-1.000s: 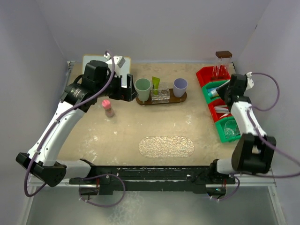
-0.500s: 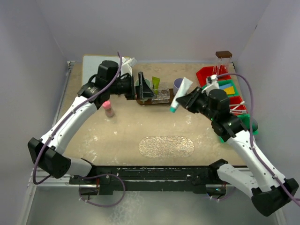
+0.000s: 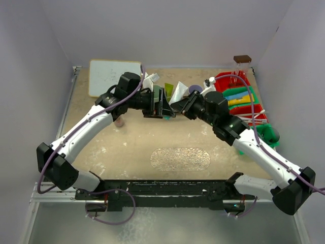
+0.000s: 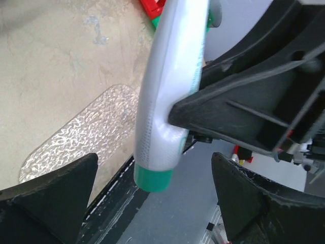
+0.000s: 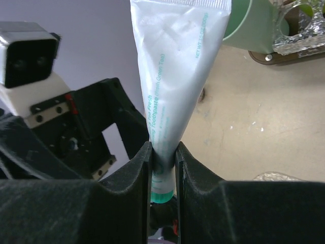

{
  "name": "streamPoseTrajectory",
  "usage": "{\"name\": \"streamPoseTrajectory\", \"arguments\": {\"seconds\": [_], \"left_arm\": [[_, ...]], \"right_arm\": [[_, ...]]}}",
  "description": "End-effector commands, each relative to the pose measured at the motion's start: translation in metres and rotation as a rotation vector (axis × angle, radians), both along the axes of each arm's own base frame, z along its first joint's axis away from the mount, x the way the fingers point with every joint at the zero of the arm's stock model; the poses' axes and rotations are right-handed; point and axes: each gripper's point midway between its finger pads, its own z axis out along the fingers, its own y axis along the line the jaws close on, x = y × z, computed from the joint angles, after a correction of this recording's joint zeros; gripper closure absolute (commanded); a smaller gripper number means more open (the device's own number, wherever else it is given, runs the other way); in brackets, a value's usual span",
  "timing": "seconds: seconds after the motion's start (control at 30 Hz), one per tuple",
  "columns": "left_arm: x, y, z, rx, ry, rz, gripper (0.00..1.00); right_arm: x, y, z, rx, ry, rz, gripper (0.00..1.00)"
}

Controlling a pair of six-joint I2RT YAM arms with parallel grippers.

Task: Prepare toiletry sets of a toothbrush and toothpaste on the tray

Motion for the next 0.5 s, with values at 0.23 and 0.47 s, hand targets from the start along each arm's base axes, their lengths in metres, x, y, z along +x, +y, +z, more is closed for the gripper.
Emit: {"name": "streamPoseTrajectory", "arguments": {"seconds": [0.23,0.47], "left_arm": [[0.022,-0.007,0.011,0.068,-0.15,-0.005,0.39],[0.014,-0.012,0.017,0.026,-0.209,-0.095,0.78]], "right_arm": [[0.0,0.011,0.054,0.135,-0.062,0.014,0.76],[-0.009,0.01,0.059,0.061,-0.116,0.076,0.64]]}}
